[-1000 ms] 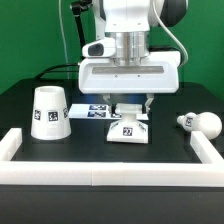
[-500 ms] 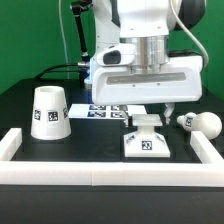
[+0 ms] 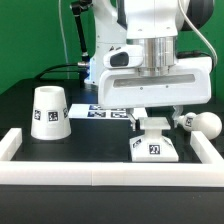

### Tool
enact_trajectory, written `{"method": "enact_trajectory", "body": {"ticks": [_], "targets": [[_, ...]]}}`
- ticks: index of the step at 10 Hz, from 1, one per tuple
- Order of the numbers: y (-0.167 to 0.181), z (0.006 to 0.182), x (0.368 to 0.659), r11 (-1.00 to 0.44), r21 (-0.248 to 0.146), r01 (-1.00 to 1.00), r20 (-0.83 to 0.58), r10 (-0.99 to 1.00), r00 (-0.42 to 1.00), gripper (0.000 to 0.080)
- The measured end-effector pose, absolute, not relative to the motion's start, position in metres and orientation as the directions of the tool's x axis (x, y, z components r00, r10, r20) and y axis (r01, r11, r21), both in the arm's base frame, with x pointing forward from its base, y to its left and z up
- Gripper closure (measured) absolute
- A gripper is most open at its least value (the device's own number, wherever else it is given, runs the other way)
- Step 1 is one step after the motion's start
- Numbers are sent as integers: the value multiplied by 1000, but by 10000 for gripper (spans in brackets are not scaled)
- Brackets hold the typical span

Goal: Assemble lamp

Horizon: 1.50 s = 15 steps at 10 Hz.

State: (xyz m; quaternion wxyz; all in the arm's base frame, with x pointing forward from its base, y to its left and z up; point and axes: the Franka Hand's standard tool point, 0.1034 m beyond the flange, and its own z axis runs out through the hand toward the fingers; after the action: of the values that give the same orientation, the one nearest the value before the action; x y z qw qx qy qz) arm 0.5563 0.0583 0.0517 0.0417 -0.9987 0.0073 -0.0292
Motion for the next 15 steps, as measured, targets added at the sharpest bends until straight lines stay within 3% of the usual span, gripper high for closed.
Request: {"method": "enact_trajectory", "body": {"ticks": [6,15], "targets": [[94,52,599,-995,-101,-1,105,-12,994,263],[102,51,620,-994,-105,16,150,0,989,257]]}}
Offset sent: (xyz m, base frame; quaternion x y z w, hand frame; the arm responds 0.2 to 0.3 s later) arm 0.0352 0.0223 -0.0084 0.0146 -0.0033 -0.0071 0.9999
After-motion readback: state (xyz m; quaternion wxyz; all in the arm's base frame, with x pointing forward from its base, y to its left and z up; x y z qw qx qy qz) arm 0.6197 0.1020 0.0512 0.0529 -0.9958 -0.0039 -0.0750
